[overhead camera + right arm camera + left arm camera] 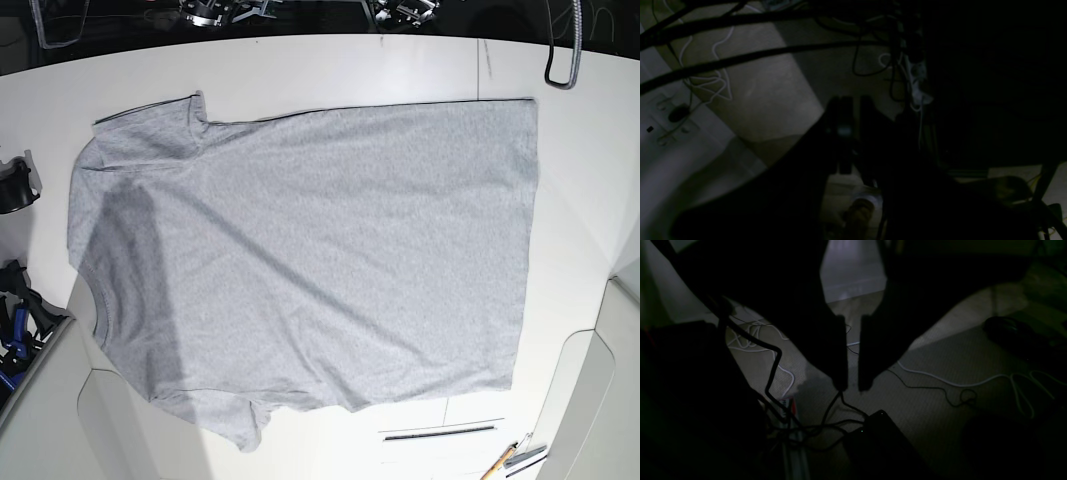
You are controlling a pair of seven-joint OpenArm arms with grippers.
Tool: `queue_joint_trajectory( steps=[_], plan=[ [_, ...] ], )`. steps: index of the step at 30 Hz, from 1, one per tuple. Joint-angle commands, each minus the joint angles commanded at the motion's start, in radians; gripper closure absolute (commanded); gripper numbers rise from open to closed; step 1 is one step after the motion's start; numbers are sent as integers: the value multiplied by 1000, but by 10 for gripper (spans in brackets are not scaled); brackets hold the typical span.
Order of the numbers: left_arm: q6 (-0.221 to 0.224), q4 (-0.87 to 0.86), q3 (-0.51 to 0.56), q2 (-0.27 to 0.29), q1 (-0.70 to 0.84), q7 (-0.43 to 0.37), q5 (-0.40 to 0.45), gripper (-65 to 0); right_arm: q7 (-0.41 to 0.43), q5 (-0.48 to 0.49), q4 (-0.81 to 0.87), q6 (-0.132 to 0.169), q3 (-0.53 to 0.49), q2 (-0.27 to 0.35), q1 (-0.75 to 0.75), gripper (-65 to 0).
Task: Fold the T-shirt properly
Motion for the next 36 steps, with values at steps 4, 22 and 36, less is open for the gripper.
queue_joint_trajectory(
  steps=[4, 22, 36],
  plan=[
    [-25, 0, 0, 0, 0, 0, 1, -100, 0, 31, 0, 0, 0, 0, 0, -34],
    [-230, 17, -2, -18, 47, 9, -13, -100, -5, 60, 26, 4, 0, 64, -33, -34],
    [-183, 468, -3, -211, 337, 61, -123, -100, -8, 173, 431, 5, 0, 345, -245, -34]
  ],
)
